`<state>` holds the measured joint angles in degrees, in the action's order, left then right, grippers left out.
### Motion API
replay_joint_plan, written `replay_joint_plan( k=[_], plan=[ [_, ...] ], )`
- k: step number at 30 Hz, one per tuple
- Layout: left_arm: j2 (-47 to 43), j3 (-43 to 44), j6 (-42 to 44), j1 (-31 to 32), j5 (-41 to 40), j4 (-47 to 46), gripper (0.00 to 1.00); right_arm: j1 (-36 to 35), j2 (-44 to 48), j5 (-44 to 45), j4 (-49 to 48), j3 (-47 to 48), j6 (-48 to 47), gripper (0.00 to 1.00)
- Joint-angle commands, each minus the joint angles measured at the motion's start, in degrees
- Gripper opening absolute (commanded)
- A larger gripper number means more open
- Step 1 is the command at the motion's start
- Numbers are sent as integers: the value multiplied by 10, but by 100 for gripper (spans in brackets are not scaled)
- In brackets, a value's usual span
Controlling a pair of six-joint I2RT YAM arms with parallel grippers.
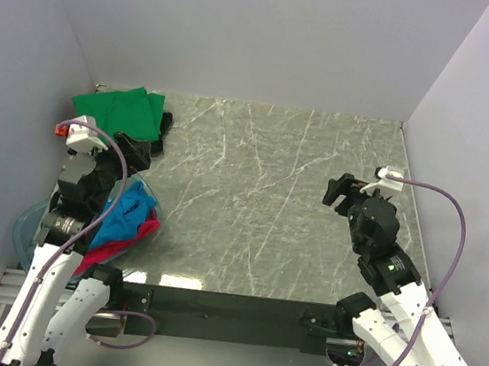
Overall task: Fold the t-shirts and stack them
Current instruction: Grab the tshirt from the pile
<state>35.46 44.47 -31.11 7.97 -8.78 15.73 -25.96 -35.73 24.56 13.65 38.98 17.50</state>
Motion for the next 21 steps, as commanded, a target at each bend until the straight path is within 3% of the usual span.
replay_joint_plan(
  k=[1,21],
  plan=[
    [4,12,3,1,-6,-10,99,7,0,-2,-9,-1,0,82],
    [0,9,-45,1,-134,51,99,29,-44,-64,-64,3,10,84]
  ],
)
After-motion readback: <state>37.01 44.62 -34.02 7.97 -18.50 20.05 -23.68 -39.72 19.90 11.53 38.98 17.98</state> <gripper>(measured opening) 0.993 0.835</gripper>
